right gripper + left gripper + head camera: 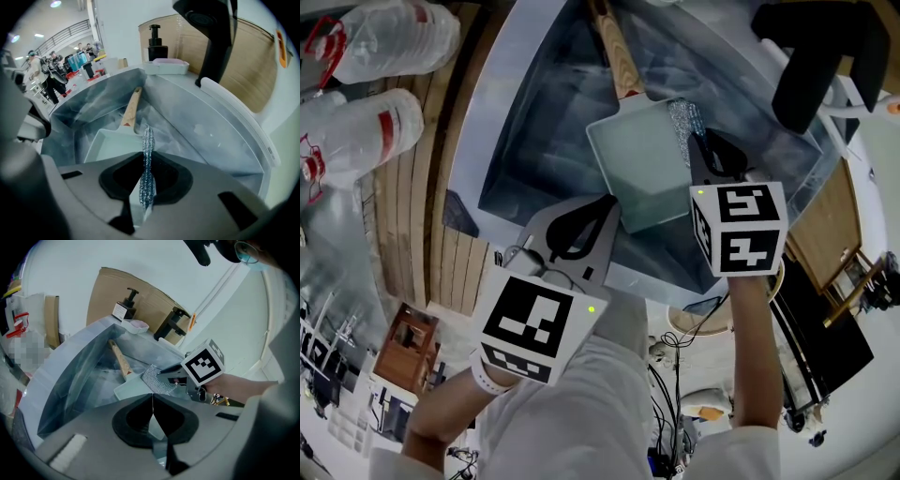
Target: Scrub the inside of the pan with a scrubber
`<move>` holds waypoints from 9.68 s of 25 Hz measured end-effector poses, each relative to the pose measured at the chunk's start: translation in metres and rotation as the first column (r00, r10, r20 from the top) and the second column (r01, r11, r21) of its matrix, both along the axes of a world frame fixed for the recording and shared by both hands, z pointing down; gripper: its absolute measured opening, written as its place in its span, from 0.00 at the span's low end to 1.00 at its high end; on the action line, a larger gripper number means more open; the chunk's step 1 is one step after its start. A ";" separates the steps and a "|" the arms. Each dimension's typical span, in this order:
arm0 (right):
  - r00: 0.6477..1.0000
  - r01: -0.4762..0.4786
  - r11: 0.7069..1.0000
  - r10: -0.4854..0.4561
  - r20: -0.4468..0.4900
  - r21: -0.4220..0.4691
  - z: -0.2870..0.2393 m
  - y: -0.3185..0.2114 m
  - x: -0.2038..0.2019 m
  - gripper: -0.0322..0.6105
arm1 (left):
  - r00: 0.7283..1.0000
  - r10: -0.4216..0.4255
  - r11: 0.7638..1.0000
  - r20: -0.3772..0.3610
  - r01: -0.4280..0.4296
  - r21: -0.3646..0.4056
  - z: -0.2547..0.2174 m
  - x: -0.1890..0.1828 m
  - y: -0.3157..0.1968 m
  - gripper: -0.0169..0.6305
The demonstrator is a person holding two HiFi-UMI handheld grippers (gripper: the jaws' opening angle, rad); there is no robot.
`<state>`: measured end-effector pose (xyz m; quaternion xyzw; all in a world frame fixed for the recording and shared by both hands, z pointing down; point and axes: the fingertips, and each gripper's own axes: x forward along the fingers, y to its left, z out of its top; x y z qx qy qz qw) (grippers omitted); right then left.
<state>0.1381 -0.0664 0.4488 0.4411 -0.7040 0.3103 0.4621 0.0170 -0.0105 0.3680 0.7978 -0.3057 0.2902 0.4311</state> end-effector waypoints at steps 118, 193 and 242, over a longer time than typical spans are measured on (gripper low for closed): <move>0.964 0.152 0.987 -0.136 0.228 -0.055 -0.004 0.079 -0.102 0.11 | 0.997 -0.074 0.997 0.033 0.073 0.018 -0.003 -0.048 0.028 0.03; 0.972 -0.172 0.981 0.184 -0.146 0.091 -0.018 0.077 0.034 0.11 | 0.994 -0.105 0.994 0.024 0.104 0.028 -0.009 -0.054 0.041 0.03; 0.906 -0.380 0.862 0.275 0.322 0.335 -0.249 0.140 -0.004 0.11 | 0.995 -0.097 0.943 0.007 0.090 0.320 -0.182 -0.071 0.065 0.04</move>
